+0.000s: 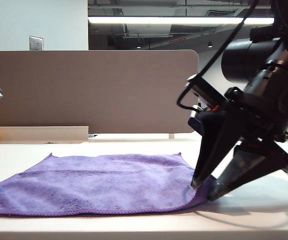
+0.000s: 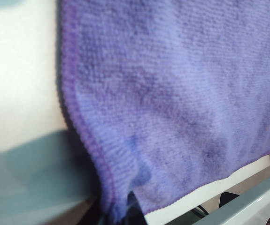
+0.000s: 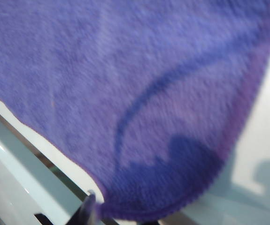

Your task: Fold the bottom of the cloth upward, then fold it vertically to form a square shape.

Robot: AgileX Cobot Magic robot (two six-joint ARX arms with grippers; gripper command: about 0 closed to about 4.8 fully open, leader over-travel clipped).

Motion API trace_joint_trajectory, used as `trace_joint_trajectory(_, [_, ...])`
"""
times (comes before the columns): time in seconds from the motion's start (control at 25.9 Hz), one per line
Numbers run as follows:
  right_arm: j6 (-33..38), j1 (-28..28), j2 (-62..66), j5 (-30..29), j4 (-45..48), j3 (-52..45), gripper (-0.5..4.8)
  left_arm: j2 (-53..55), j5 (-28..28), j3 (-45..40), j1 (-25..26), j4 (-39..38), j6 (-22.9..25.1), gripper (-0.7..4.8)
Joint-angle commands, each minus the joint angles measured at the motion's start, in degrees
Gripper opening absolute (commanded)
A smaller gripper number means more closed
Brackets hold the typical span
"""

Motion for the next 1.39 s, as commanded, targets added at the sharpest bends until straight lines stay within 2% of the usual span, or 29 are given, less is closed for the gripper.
trace_joint_trajectory(0.04, [1.81,0.15,-0.15,0.0,3.02,0.15,0.79,-0.07,0.42,0.15,0.02,0.31,0.26,0.52])
trace_joint_trajectory(0.15, [1.79,0.15,-0.15,0.55,3.39,0.15,0.48,-0.07,0.24,0.15,0.02,0.33,0.26,0.52])
trace_joint_trajectory(0.54, [1.7,0.15,-0.17,0.94,3.48,0.17,-0.01,-0.09,0.24,0.17,0.02,0.39,1.38,0.46])
trace_joint_trajectory(0.66, [1.7,0.15,-0.2,0.92,3.61,0.17,-0.01,-0.09,0.28,0.17,0.02,0.79,1.36,0.15])
trace_joint_trajectory(1.04, [1.66,0.15,-0.39,-0.74,3.26,3.45,-0.01,-0.44,4.42,0.39,0.02,3.41,1.31,0.15])
trace_joint_trajectory(1.16, [1.66,0.15,-0.39,-0.74,3.17,5.6,-0.01,-1.99,7.08,2.45,0.02,3.5,0.5,0.15])
trace_joint_trajectory(1.39, [1.66,0.13,-0.39,-0.33,3.17,8.0,-0.01,-5.18,7.02,8.02,0.04,3.26,-1.75,0.15])
